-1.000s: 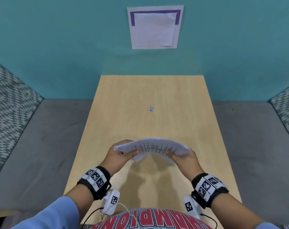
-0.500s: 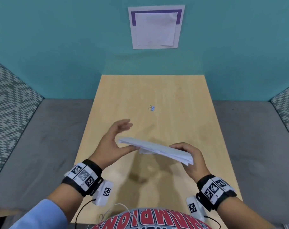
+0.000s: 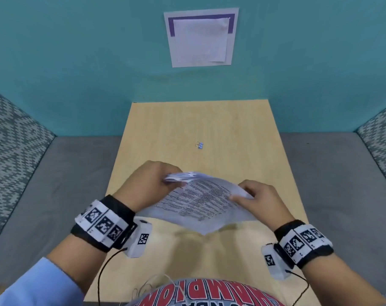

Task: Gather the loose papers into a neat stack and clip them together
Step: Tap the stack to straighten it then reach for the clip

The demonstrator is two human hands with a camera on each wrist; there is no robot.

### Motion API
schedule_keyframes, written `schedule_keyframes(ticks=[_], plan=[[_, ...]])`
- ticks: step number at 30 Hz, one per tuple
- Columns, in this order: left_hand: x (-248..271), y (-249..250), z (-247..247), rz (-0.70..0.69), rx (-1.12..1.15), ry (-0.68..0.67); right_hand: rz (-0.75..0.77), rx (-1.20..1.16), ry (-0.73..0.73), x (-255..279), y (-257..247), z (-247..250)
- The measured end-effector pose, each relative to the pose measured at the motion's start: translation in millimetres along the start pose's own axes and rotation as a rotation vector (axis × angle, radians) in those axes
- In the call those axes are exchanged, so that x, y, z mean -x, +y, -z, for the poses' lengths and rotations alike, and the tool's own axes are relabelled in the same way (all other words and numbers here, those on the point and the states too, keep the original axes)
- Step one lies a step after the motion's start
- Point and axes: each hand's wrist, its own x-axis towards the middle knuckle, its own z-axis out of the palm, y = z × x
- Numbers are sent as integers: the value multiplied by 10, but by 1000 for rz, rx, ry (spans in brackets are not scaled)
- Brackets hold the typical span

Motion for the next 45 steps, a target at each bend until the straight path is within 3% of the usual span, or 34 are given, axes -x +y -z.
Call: schedule_keyframes(ticks=[2,6,9,12,14,16,21,24,31,33,36,39,42,45], plan=[[43,-198,61,138,309,-1,-136,-17,70,13,212,219],[166,-405,-24,285,848,63,-300,-662,22,86,276,312],[162,-509,-234,295,992,248,-240,-693,-26,50,126,228],[105,-549,-430,298,997,388,-136,-506,184,17,65,180],[61,-585,-561,292,924,407,-60,-409,281,-5,107,152],[16,-678,-752,269,836,327,-74,-305,269,-57,263,49],[-7,-1072,-1355,439,810,102,-276,-199,76,-133,856,-327],[-44,-1172,-1433,446,763,141,-275,-227,83,-170,947,-367],[-160,-1092,-1096,343,736,330,-221,-310,174,-139,627,-212],[-148,-1090,-1115,356,762,315,-231,-298,178,-119,654,-236],[-145,-1130,-1226,395,777,164,-286,-235,91,-140,747,-304],[-183,-1124,-1304,435,766,83,-339,-232,101,-222,777,-371],[-228,-1121,-1296,480,718,155,-413,-280,164,-272,704,-371],[-253,-1064,-1222,502,782,280,-387,-329,232,-261,642,-353]])
